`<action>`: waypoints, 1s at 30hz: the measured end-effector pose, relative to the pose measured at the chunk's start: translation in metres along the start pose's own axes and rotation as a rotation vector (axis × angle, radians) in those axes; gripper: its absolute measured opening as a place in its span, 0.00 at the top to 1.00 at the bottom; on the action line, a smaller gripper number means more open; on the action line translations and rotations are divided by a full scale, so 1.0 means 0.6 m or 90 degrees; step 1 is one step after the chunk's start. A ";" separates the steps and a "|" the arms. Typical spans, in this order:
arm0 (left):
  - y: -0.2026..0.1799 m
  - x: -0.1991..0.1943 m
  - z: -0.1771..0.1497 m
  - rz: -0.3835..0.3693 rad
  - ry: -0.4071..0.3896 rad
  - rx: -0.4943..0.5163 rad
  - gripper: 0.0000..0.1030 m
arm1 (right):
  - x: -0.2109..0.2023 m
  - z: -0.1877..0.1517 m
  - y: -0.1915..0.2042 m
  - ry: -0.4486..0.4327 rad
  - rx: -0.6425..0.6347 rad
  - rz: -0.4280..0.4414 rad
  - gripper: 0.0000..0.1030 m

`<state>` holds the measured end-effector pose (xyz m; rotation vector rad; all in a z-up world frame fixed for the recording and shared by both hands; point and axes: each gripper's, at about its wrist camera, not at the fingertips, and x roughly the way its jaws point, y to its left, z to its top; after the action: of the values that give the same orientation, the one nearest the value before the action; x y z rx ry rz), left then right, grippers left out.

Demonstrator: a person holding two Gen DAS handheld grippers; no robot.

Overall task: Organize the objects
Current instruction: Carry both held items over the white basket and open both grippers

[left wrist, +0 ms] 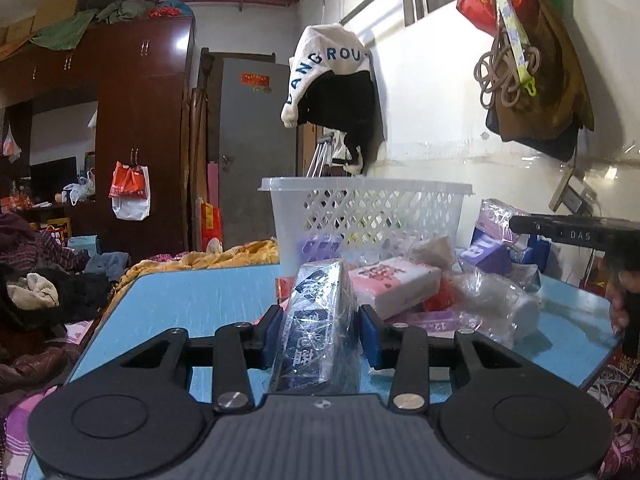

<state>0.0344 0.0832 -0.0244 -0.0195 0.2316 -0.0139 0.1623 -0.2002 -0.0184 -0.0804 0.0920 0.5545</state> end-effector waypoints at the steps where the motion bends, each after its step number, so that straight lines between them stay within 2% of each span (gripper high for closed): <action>1: -0.001 -0.001 0.001 -0.001 -0.004 0.000 0.57 | -0.001 -0.001 -0.001 -0.003 0.003 0.000 0.73; 8: -0.002 -0.010 0.005 -0.005 -0.027 -0.010 0.57 | -0.018 0.008 -0.002 -0.041 0.008 -0.001 0.73; 16: -0.005 -0.004 0.031 -0.023 -0.045 -0.026 0.57 | -0.019 0.066 -0.017 -0.052 0.011 0.030 0.73; 19: -0.009 0.012 0.065 -0.036 -0.064 -0.022 0.57 | 0.007 0.103 -0.020 -0.046 0.008 0.043 0.73; 23: -0.004 0.058 0.138 -0.057 -0.073 -0.048 0.57 | 0.059 0.154 -0.022 -0.021 0.016 0.073 0.73; 30: -0.004 0.154 0.244 -0.053 -0.032 -0.054 0.57 | 0.114 0.190 -0.018 0.014 0.008 0.092 0.73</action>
<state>0.1579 0.0816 0.0968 -0.1137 0.1804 -0.0866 0.2332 -0.1621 0.0878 -0.0686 0.1235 0.6967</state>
